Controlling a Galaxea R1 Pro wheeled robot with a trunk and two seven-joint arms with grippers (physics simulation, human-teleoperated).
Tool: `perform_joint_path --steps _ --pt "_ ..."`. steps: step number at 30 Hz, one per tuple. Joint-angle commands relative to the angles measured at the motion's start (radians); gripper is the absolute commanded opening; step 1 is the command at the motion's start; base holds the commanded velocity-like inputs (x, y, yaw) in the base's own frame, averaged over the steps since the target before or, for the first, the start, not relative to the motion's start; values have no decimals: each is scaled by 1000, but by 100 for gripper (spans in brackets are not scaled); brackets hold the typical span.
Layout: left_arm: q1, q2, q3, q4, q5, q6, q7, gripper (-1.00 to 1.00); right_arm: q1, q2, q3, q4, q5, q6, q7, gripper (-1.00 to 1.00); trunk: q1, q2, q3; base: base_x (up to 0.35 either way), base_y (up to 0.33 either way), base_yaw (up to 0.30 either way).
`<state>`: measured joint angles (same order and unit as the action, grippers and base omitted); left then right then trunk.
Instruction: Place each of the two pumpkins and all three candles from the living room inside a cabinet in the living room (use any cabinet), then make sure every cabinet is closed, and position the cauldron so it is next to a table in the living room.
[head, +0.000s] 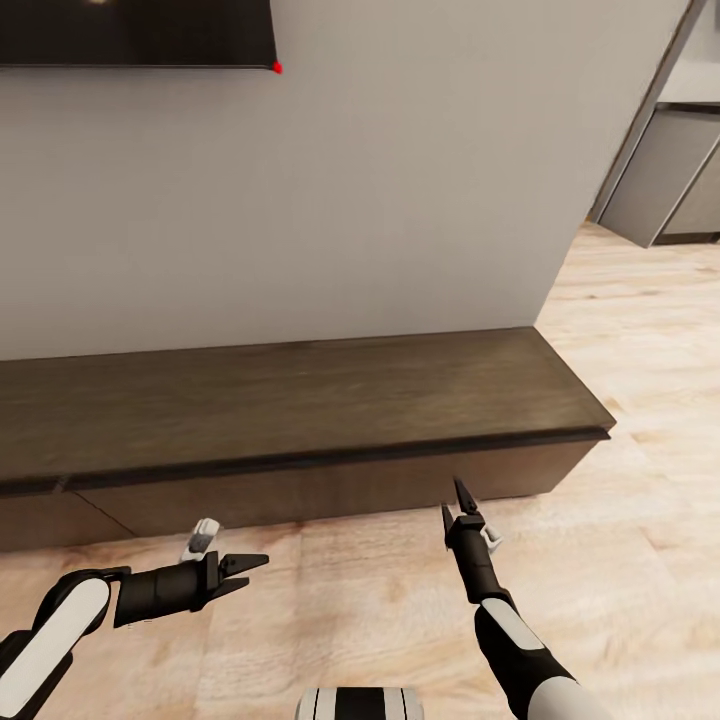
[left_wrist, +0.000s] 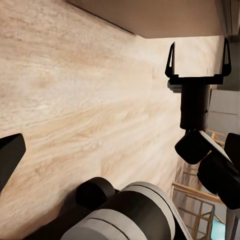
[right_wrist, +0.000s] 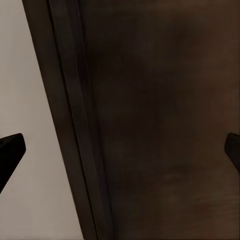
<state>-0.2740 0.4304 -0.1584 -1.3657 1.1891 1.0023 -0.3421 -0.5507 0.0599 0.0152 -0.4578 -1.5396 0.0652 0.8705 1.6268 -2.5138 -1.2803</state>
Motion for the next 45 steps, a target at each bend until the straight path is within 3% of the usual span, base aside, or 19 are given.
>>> perform_joint_path --steps 1,9,12,16,24,32,45 --pt "-1 1 -1 0 -6 1 -8 100 0 0 2 1 -10 7 4 100 0 0 -1 167 0 0" --pt "-1 1 -1 0 -6 1 -8 100 -1 0 2 1 -1 7 4 100 0 0 -1 102 0 0" --pt "-1 1 -1 0 -6 1 -8 100 -1 0 1 1 36 6 3 100 0 0 -1 80 0 0" --pt "-1 1 -1 0 -6 1 -8 100 -1 0 0 1 57 6 2 100 0 0 -1 48 0 0" --pt "-1 2 1 0 -6 1 -8 100 -1 0 0 1 62 7 2 100 0 0 -1 19 0 0" --pt "-1 2 2 0 -5 1 -8 100 -1 0 0 1 110 7 2 100 -2 1 19 0 0 0" --pt "-1 3 2 0 -5 1 -8 100 -1 0 0 1 119 7 2 100 -3 1 26 1 0 0"
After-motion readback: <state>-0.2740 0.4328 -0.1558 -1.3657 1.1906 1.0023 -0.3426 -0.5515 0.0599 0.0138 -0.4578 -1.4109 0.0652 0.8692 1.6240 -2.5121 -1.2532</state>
